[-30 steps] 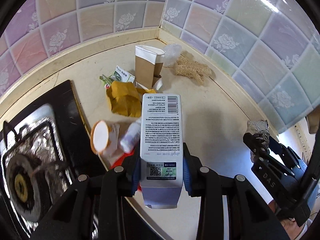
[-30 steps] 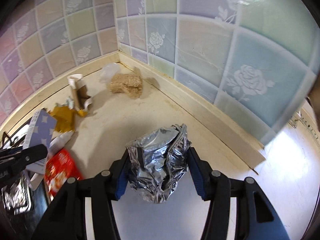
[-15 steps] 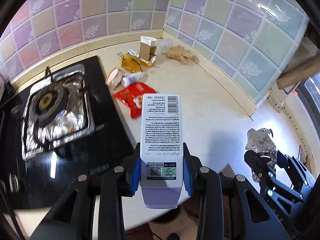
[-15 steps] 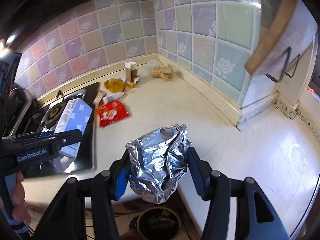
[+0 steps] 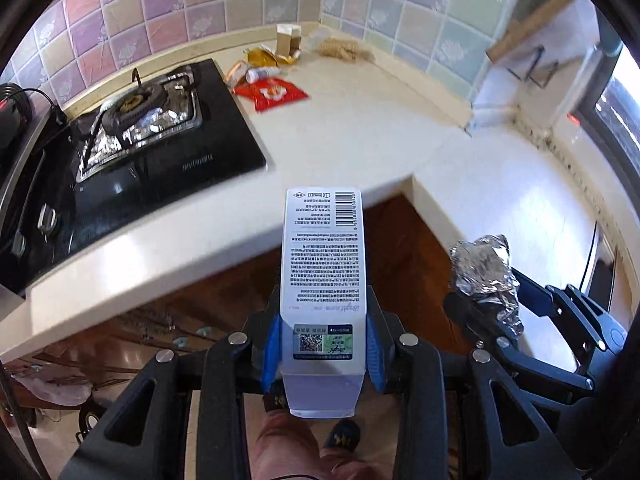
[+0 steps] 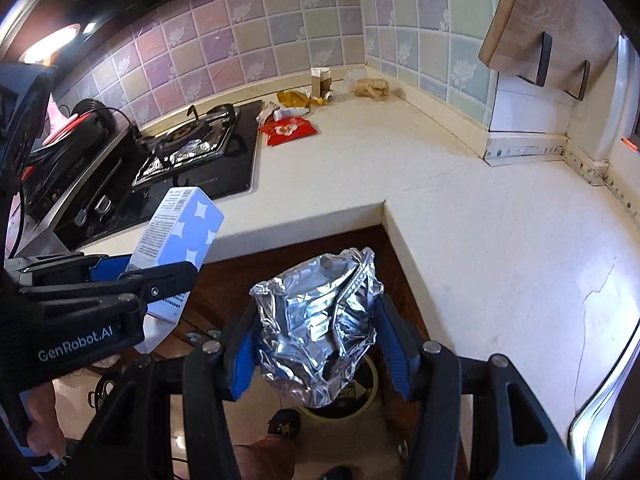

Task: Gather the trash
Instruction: 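Carry the white box and foil ball down over the trash bin, then open both grippers to drop the box and foil ball into the bin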

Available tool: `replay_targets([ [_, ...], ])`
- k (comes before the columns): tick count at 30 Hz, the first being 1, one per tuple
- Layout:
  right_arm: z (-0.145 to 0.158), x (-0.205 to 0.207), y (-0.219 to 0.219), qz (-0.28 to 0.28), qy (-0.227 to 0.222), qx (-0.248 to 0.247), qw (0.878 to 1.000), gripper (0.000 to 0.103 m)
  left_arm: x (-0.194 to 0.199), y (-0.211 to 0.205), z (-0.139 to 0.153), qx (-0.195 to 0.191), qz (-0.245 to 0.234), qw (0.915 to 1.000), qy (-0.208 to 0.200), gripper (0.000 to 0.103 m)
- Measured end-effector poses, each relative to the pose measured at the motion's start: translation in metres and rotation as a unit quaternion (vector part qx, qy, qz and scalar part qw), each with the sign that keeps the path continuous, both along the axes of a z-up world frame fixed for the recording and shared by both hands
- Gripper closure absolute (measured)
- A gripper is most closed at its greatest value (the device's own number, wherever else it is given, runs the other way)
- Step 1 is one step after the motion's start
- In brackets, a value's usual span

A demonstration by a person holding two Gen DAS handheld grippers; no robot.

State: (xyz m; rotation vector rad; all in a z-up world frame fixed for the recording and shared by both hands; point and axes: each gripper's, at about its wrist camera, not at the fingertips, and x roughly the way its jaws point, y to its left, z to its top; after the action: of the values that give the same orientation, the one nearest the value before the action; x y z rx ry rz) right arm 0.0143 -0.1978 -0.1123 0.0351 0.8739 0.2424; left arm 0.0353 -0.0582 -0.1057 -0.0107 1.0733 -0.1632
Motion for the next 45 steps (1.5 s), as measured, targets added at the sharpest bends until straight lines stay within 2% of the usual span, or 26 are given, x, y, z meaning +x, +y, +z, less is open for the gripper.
replay_targets([
  [7, -0.052, -0.026, 0.013, 0.016, 0.059, 0.002, 0.998, 0.049, -0.023, 0.011, -0.052, 0.002, -0.015, 0.9983, 0.055, 0.070],
  [14, -0.135, -0.029, 0.010, -0.022, 0.140, 0.021, 0.990, 0.049, -0.024, 0.015, -0.120, -0.004, -0.053, 0.9937, 0.099, 0.069],
  [23, -0.265, -0.006, -0.003, -0.100, 0.197, 0.028, 0.975, 0.049, 0.007, 0.001, -0.251, -0.006, -0.116, 0.9848, 0.129, 0.069],
  [26, -0.301, 0.002, -0.005, -0.117, 0.206, 0.028, 0.971, 0.049, 0.022, -0.006, -0.288, -0.010, -0.132, 0.9814, 0.139, 0.069],
  [29, -0.331, 0.007, -0.009, -0.133, 0.215, 0.032, 0.967, 0.049, 0.034, -0.012, -0.312, -0.014, -0.151, 0.9782, 0.142, 0.069],
  [32, -0.353, 0.011, -0.010, -0.142, 0.226, 0.037, 0.963, 0.049, 0.046, -0.018, -0.334, -0.008, -0.171, 0.9726, 0.158, 0.069],
  [34, -0.363, 0.013, -0.011, -0.146, 0.232, 0.040, 0.961, 0.049, 0.053, -0.019, -0.345, 0.003, -0.175, 0.9711, 0.163, 0.054],
  [35, -0.367, 0.015, -0.011, -0.148, 0.234, 0.040, 0.960, 0.049, 0.053, -0.018, -0.350, 0.007, -0.173, 0.9713, 0.163, 0.039],
  [36, -0.371, 0.016, -0.010, -0.149, 0.237, 0.041, 0.959, 0.049, 0.056, -0.016, -0.353, 0.009, -0.170, 0.9718, 0.164, 0.031],
  [45, -0.379, 0.033, -0.002, -0.143, 0.244, 0.050, 0.958, 0.048, 0.060, 0.004, -0.364, 0.036, -0.143, 0.9760, 0.160, 0.031],
])
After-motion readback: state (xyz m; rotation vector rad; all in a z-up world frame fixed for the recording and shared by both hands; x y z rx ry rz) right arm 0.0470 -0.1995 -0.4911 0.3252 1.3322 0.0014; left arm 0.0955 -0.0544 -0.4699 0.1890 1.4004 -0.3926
